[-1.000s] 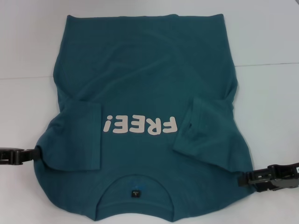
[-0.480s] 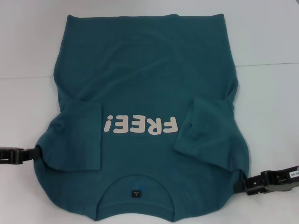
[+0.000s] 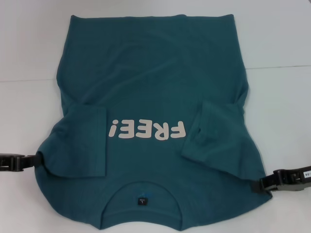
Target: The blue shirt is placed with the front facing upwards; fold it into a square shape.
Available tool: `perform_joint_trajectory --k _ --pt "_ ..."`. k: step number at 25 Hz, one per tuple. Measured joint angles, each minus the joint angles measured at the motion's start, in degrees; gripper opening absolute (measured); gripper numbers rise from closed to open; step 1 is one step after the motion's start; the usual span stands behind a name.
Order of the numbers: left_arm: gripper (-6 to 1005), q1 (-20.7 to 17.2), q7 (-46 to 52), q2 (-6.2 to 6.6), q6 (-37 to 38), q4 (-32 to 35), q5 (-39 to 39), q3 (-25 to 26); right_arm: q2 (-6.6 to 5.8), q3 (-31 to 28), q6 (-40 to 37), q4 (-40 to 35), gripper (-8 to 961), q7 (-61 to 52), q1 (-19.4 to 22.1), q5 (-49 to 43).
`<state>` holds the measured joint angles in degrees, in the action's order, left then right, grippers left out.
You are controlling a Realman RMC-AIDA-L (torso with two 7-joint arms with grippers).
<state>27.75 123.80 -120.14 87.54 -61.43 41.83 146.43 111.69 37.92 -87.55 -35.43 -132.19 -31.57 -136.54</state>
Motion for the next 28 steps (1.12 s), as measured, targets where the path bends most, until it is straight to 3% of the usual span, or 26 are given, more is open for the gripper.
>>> perform_joint_trajectory --k 4,7,12,20,25,28 --pt "22 -0.1 0.0 0.0 0.0 0.0 0.0 0.0 -0.15 -0.5 0.0 -0.1 288 -0.1 0.0 0.1" --pt "22 -0.1 0.0 0.0 0.0 0.0 0.0 0.0 -0.65 -0.6 -0.2 -0.4 53 -1.3 0.0 0.0" --pt "21 0.0 0.0 0.0 0.2 0.0 0.0 0.0 -2.59 -2.2 -3.4 -2.6 4 -4.2 0.8 -0.2" --pt "21 0.1 0.2 -0.05 1.5 -0.5 1.2 0.0 -5.39 -12.6 -9.5 -3.1 213 -4.5 4.1 0.1" --pt "21 0.3 0.4 0.24 2.4 -0.6 2.8 0.0 -5.79 -13.6 -10.3 -1.9 332 -4.7 5.1 -0.2" --pt "21 0.6 0.5 0.34 2.8 -0.6 2.8 0.0 -5.25 -13.5 -10.8 -1.7 403 -4.4 5.0 -0.2"
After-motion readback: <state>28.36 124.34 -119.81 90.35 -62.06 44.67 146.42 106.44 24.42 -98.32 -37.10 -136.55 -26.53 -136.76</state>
